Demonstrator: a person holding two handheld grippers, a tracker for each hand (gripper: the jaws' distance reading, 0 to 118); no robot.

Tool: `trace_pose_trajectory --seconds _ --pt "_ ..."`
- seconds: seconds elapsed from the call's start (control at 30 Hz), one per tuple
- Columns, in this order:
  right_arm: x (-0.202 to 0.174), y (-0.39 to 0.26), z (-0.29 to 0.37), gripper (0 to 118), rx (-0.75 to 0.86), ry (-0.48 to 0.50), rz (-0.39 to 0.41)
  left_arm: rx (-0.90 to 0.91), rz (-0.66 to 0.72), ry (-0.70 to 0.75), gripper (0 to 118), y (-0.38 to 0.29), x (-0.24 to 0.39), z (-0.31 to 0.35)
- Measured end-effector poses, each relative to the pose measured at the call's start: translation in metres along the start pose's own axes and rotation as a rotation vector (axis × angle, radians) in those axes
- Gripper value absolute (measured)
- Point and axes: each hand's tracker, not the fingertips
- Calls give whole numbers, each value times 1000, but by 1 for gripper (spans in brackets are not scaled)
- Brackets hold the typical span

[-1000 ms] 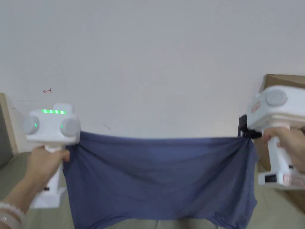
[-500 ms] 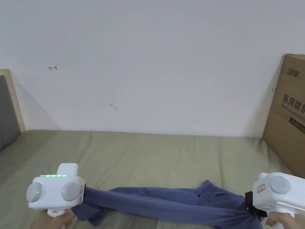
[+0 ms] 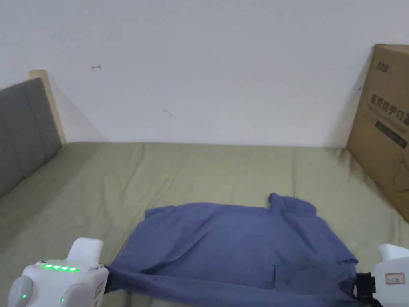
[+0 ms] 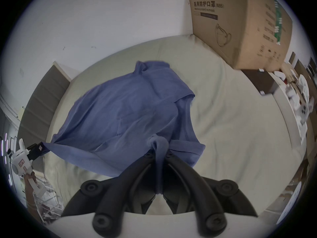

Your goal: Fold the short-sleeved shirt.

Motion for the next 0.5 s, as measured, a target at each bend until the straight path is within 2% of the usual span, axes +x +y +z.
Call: trace_pose_trajectory --seconds 0.2,0.43,0.47,0.5 --pt "14 -111 48 5 -24 -1 5 -70 12 -8 1 -100 -5 55" --pt "39 -181 65 5 -31 7 -93 -76 57 -38 3 -152 -9 82" --pt "41 -185 65 5 -12 24 -107 -65 63 -39 10 -155 -8 84" --pt "41 -186 65 7 -4 23 -117 -62 61 -39 26 -155 -8 85"
